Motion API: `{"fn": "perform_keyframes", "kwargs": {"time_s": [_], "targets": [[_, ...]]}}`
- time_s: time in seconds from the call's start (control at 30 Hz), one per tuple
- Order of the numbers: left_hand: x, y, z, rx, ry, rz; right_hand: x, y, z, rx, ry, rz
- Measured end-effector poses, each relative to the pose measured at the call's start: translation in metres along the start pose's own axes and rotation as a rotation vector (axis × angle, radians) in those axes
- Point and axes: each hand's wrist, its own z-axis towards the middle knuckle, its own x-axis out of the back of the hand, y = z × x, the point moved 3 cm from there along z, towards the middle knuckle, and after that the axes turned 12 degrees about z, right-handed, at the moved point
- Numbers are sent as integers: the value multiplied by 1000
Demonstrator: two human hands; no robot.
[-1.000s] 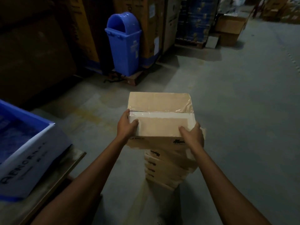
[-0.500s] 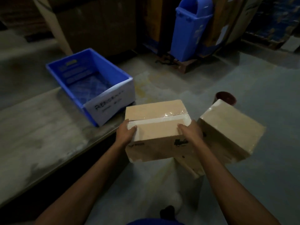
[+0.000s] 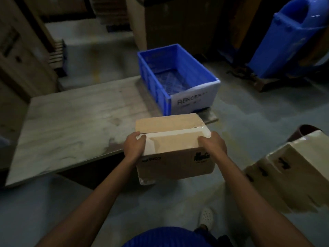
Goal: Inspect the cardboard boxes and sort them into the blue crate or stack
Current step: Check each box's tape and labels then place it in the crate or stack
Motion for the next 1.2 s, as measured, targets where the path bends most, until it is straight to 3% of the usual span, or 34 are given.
{"fn": "perform_keyframes", "kwargs": {"time_s": [0.33,0.47,0.63,0.83,1.2], "targets": [[97,-66,35,52,259,19,-99,-82,-21,156,-165,35],[110,-105,51,75,248,104,-146,-103,-20,213,-295,28],[118,-136,77,56,223,228,-199,-129,-13,262,-336,15],[136,-147,129,46,183,368,-250,-164,11,270,-347,-53],[170,-157,235,119,277,574,-335,-247,60,359,-488,-341]]}}
